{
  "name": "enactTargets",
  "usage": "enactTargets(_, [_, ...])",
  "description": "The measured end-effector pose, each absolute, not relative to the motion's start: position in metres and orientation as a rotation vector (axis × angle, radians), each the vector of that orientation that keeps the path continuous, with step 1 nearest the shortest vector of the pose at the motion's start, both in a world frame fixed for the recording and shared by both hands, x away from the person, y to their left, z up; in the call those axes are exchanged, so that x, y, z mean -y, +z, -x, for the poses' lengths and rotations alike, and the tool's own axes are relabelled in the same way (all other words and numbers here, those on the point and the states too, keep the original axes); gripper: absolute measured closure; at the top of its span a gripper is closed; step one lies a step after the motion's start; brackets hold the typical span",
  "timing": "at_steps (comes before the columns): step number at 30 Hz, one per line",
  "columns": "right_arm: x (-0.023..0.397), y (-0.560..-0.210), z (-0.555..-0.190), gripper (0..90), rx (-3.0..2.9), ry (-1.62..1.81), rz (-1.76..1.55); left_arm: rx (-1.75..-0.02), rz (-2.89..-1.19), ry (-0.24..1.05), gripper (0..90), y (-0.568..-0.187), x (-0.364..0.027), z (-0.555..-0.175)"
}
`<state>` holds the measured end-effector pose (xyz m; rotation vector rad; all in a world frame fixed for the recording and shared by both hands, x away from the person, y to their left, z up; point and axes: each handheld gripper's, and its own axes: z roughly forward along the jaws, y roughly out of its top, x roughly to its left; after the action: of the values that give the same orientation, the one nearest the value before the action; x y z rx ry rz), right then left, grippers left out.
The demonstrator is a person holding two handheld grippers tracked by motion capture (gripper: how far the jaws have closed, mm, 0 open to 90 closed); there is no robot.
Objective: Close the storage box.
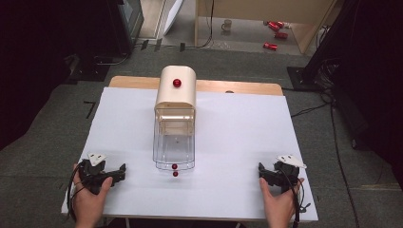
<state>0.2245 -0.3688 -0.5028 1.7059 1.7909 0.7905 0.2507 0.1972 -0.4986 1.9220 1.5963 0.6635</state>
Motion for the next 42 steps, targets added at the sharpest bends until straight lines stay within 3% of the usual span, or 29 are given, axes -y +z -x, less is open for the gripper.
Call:
enactTargets(11, [0.365,-0.500,-0.219,13.9,-1.725,0.827,-1.774,-1.597,-1.919,0.664,0.0,-0.499,-0.197,-0.251])
enactTargets(33, [0.268,-0.468,-0.209,14.0,-1.912,0.983,-1.570,-1.596,-1.921,0.664,0.0,-0.499,-0.197,-0.251])
enactTargets(42, [0.232,-0.461,-0.209,17.9,-1.970,1.036,-1.495,-1.597,-1.920,0.664,0.0,-0.499,-0.197,-0.251])
